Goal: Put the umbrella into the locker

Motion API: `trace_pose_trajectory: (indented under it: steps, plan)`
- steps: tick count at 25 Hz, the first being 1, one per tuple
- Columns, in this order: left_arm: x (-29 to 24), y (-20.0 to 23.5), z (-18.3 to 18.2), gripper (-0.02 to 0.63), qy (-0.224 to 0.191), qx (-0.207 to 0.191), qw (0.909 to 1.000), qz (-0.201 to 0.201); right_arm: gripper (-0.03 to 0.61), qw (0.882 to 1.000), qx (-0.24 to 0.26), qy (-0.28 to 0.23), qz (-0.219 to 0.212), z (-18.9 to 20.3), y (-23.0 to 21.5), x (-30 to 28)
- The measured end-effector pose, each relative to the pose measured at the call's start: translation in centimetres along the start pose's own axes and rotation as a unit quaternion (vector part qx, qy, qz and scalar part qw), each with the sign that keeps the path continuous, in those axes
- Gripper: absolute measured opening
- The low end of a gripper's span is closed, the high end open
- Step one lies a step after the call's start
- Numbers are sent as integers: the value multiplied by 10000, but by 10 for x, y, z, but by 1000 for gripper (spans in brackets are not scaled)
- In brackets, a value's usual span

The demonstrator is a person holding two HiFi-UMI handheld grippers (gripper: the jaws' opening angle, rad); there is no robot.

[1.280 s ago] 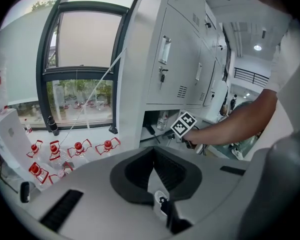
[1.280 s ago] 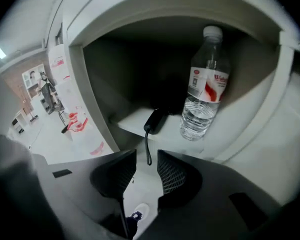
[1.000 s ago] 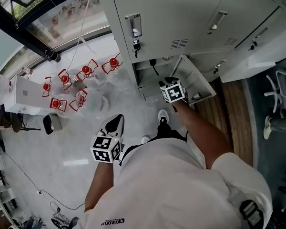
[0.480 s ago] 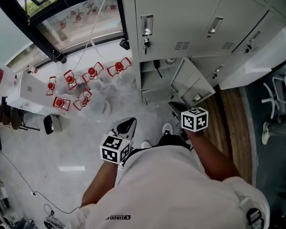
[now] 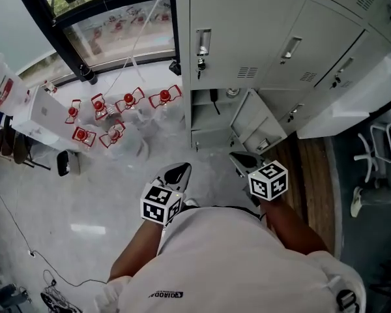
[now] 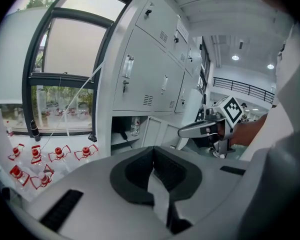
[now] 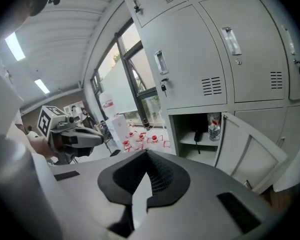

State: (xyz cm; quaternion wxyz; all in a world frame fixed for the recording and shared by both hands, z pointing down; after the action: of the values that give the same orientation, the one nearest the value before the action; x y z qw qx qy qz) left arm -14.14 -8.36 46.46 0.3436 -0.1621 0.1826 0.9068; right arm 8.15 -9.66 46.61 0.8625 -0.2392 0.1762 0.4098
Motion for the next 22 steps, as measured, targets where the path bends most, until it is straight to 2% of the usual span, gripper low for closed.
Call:
trace_pose_trajectory:
  steps: [6,11,16,22]
  plan:
    - [-18,-52,3,15,-57,219,9995,-212,40,9997,145,68,-208,11,-21,51]
    - [-32,-109,1,15,-209,234,9991,-282,40,9990,239,49,-375,35,-34,99]
    - [-42,-167,10,15,-215,489,9983,-243,40,9981,319,51,-531,63,-40,148]
    - [-39,-224,24,15,-132,286,9989,-355,40,9976,79,58,-681,100,-49,186]
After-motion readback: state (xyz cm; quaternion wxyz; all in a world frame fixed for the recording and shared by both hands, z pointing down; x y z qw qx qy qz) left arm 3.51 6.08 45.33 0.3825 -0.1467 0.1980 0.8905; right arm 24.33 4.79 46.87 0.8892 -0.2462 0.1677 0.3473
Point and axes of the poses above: the fingertips, and each gripper's own axes: x backward along the fingers, y to its left, z out of its underside, the point moved 7 cm from there along x, backward along the fingers, and after that the axes turned 1 degree about y, right-handed, at the moved point
